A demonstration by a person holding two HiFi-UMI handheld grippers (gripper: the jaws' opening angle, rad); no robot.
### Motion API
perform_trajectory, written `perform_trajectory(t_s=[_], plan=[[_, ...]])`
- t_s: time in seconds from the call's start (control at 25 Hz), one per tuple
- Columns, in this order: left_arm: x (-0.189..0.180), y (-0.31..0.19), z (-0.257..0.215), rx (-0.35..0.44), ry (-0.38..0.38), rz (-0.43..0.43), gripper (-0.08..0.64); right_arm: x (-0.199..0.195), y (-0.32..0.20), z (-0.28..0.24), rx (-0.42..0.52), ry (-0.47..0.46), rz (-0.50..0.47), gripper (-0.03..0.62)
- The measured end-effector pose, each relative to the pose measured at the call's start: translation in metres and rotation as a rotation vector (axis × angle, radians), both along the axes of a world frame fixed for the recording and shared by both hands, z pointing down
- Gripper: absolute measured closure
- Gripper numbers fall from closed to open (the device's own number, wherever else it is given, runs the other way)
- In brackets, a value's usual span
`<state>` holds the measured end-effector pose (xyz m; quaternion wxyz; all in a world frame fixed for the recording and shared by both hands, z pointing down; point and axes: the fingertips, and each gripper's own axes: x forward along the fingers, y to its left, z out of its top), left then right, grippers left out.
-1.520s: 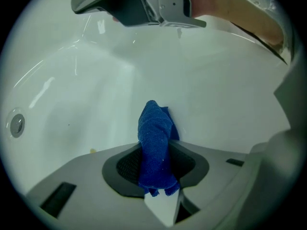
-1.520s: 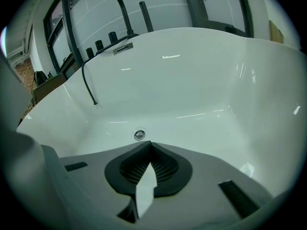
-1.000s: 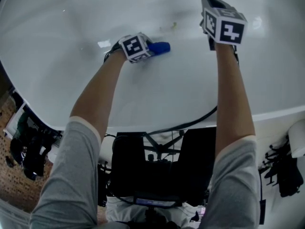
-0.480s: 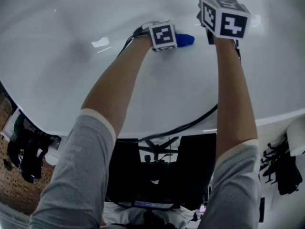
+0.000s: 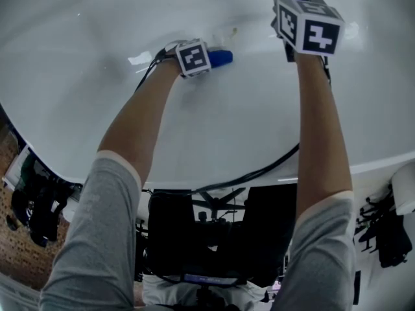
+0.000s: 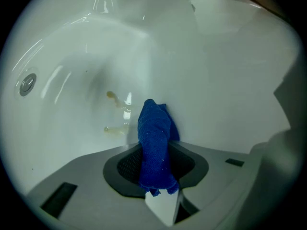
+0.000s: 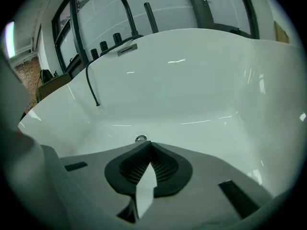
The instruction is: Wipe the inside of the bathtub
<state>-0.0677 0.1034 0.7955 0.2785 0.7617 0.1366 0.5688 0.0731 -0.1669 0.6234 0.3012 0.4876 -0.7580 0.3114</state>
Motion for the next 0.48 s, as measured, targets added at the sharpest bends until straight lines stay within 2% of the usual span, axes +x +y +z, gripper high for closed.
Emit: perform_trajectory(t_s=[0.12, 0.28, 0.48], plan=[[0.001, -0.004, 0.007, 0.040, -0.012, 0.036, 0.434, 0.001, -0.002, 0.000, 0.008, -0.010, 0.012, 0.586], [0.006, -0.013, 0.017, 0.107, -0.105, 0.115, 0.436, 0.005, -0.001, -0.001, 0.012, -0.027, 0.038, 0.586], [0.045, -0.023, 0.025, 0.137, -0.075, 0.108, 0.436, 0.012, -0.009, -0.011, 0.039, -0.049, 0.072, 0.586]])
